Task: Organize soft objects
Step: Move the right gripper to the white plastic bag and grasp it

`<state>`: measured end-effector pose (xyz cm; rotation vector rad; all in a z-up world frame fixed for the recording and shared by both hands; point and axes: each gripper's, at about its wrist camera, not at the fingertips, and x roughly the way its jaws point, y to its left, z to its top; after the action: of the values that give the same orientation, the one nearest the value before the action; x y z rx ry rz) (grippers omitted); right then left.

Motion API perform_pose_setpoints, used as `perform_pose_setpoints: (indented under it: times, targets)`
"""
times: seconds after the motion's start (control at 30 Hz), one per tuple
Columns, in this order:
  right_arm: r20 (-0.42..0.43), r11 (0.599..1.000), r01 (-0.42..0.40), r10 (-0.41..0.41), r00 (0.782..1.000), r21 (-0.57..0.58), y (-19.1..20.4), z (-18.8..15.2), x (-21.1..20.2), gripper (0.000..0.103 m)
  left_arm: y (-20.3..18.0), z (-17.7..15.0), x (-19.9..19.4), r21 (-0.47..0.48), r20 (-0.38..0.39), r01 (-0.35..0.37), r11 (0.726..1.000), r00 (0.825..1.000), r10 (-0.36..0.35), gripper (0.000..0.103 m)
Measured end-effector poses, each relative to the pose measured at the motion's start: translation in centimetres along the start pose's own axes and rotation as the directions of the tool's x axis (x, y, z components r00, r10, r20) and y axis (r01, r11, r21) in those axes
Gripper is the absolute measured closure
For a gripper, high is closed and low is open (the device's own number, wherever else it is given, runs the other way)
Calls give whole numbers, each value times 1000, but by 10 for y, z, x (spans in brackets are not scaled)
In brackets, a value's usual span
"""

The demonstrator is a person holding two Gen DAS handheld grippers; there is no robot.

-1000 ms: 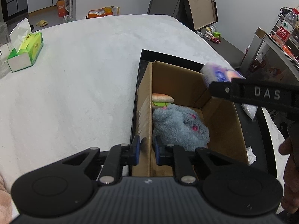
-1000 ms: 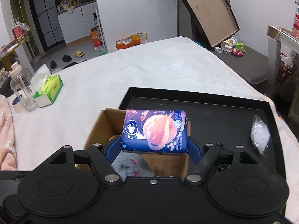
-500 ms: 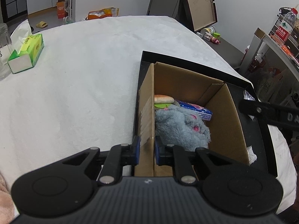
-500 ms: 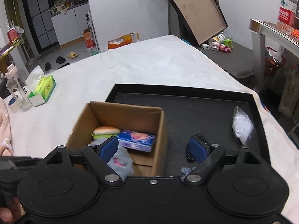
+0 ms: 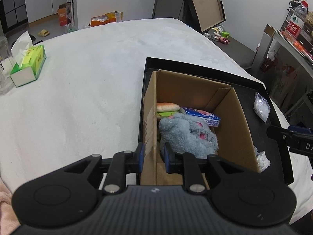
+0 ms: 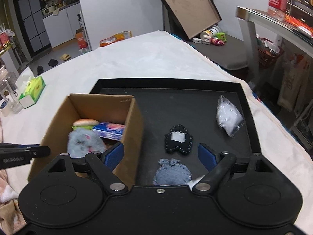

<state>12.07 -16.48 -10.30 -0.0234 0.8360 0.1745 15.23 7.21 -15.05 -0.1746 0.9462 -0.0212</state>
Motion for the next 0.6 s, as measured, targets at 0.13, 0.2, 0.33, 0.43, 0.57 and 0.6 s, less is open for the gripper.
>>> perform_pose_setpoints:
  times: [0.13, 0.2, 0.33, 0.43, 0.57, 0.6]
  targets:
    - [-6, 1000, -2, 2, 1000, 11, -11, -4, 1, 21, -2, 1, 0, 5, -2, -21, 1000, 1000, 21, 73]
    - [-13, 1000, -5, 5, 1000, 16, -16, -8, 3, 22, -3, 3, 0, 6, -1, -29, 1000, 1000, 29, 68]
    - [-32, 999, -4, 5, 999, 38, -29, -16, 11, 25, -5, 4, 0, 5, 0, -34, 999, 999, 34, 59]
    - [-37, 998, -2, 4, 999, 61, -41, -25, 16, 26, -9, 4, 0, 18, 4, -40, 999, 999, 40, 56]
    - [-60, 994, 9, -2, 998, 109, -56, -37, 24, 33, -15, 4, -1, 42, 14, -52, 998, 999, 52, 54]
    - [-64, 993, 10, -2, 998, 119, -59, -39, 25, 33, -17, 4, -2, 45, 17, -55, 997, 998, 54, 54]
